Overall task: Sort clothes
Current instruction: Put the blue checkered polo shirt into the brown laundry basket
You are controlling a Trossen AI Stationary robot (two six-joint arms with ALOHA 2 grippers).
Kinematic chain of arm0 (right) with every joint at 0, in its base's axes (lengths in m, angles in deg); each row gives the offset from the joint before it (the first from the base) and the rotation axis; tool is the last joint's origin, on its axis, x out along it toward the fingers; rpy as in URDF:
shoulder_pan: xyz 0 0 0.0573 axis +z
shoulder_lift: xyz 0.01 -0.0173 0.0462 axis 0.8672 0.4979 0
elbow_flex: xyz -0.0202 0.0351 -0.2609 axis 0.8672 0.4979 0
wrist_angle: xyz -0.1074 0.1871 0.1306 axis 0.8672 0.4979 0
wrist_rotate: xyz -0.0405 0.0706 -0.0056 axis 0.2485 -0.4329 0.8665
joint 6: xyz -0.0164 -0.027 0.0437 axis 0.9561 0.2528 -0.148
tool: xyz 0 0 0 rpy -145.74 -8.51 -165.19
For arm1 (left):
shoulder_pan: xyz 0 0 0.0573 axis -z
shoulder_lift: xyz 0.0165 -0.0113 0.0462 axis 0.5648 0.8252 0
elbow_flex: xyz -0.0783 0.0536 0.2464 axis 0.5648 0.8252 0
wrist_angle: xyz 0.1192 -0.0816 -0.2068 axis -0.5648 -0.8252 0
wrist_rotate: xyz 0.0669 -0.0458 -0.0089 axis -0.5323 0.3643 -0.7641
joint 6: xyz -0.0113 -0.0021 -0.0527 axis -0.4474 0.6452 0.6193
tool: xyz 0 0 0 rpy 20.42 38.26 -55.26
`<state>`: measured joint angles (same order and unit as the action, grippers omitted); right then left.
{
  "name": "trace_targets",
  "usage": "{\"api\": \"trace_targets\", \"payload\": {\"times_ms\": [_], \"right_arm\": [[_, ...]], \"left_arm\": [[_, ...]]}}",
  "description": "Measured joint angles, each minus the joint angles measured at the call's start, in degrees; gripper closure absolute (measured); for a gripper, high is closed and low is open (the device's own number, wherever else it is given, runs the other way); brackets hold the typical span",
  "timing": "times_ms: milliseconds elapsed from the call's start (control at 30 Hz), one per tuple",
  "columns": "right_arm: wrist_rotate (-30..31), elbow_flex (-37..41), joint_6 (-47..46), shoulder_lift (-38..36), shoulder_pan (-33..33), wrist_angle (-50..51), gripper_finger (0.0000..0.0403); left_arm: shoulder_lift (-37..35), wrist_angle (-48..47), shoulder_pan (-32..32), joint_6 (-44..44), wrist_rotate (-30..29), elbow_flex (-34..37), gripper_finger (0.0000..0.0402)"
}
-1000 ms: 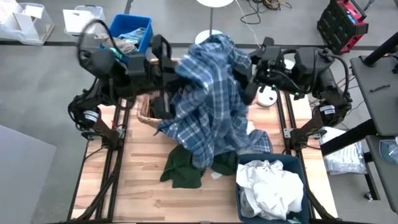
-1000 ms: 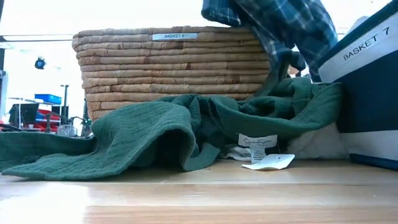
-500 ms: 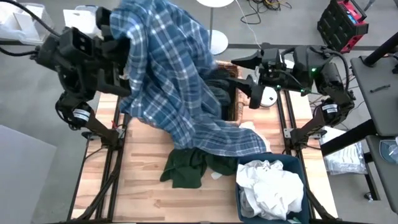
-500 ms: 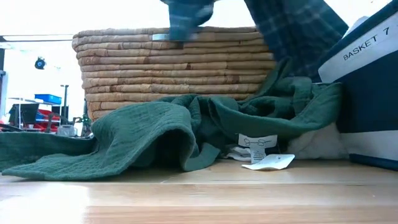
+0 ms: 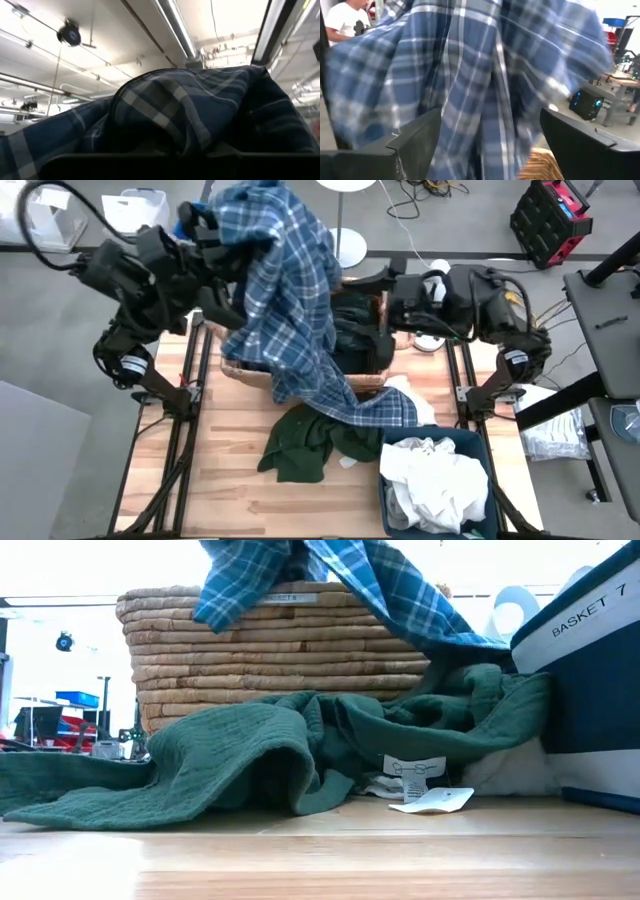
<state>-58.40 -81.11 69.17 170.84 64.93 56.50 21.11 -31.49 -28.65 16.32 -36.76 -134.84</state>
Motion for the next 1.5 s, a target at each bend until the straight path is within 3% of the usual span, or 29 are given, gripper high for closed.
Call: {"api": "trace_targets", "payload": {"times_ms": [233, 367, 533, 700, 867, 933, 967, 1300, 1400, 1500], "right_arm": [[0.2, 0.0, 1.3, 3.6, 0.0, -7.4, 0.0043], [0.1, 0.0, 1.5, 5.6, -0.5, -10.5, 0.0041], [-8.7, 0.0, 3.3, 6.8, -0.6, -14.4, 0.0055], [-11.9, 0.0, 3.0, 7.4, -0.5, -15.2, 0.0129], [-11.8, 0.0, 4.5, 7.0, -0.6, -15.0, 0.0287], [-12.4, 0.0, 5.9, 6.5, -0.6, -14.9, 0.0360], [-13.1, 0.0, 6.8, 6.1, -0.5, -14.7, 0.0373], [-11.1, 0.0, 4.7, 1.9, -0.2, -10.6, 0.0390], [-11.3, 0.0, 4.9, 1.1, -0.2, -10.5, 0.0391], [-11.4, 0.0, 5.0, 0.4, -0.2, -11.6, 0.0391]], "left_arm": [[2.4, -1.4, 0.0, 4.4, 0.9, 0.1, 0.0401], [4.5, -1.3, 0.0, 10.7, 7.0, 0.1, 0.0401], [6.6, -1.0, 0.0, 15.2, 9.5, 0.1, 0.0401], [7.9, -1.1, 0.0, 17.0, 9.6, 0.1, 0.0401], [8.2, -1.8, 0.0, 17.5, 9.2, 0.1, 0.0399], [7.9, -2.8, 0.0, 17.8, 7.1, 0.1, 0.0390], [7.7, -4.0, 0.0, 17.9, 5.0, 0.1, 0.0384], [1.5, -25.1, -0.2, 14.5, -26.3, 0.1, 0.0273], [-0.8, -31.8, -0.2, 12.4, -30.7, 0.0, 0.0248], [-2.3, -38.1, -0.2, 12.6, -31.0, 0.0, 0.0233]]}}
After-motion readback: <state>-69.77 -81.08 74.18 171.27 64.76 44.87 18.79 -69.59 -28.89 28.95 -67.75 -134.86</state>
